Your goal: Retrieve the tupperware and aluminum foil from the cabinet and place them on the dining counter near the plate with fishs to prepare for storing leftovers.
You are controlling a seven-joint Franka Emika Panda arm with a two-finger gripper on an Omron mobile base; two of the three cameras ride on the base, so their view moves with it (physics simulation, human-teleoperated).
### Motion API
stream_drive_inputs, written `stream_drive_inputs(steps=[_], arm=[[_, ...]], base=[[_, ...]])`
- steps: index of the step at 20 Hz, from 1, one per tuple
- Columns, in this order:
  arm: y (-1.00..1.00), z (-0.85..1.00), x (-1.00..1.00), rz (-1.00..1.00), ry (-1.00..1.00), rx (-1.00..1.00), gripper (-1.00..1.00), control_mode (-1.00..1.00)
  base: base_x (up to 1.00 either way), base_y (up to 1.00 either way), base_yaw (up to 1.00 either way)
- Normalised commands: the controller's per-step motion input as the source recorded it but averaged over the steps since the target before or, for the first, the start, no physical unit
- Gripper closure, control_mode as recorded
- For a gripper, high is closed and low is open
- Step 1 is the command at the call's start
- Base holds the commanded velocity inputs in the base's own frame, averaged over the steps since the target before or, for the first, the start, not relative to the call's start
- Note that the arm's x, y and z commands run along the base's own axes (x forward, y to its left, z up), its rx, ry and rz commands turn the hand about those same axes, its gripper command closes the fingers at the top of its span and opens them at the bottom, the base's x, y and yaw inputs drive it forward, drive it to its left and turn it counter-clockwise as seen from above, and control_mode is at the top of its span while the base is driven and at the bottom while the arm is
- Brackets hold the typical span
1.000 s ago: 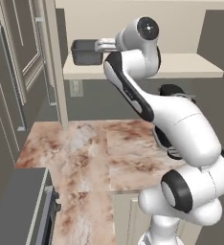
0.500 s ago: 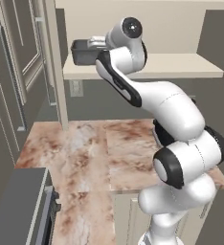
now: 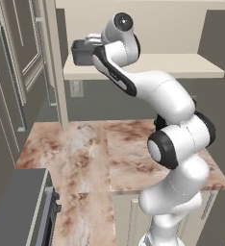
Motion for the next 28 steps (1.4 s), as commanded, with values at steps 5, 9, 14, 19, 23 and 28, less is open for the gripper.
stream_drive_inputs(steps=[5,9,14,19,23,28], arm=[[0.09,-0.08,0.53,-0.04,0.02,0.00,-1.00,-1.00],[0.13,-0.14,0.54,-0.05,0.00,0.00,-1.00,-1.00],[0.05,-0.20,0.47,-0.07,0.05,0.00,-1.00,-1.00],[0.00,-0.23,0.49,-0.09,0.08,0.00,-1.00,-1.00],[0.00,-0.27,0.33,-0.09,0.12,0.00,-1.00,-1.00],[0.05,-0.31,0.12,-0.09,0.08,0.00,1.00,-1.00]], base=[[0.00,0.00,0.00],[0.00,0.00,0.00],[0.00,0.00,0.00],[0.00,0.00,0.00],[0.00,0.00,0.00],[0.00,0.00,0.00]])
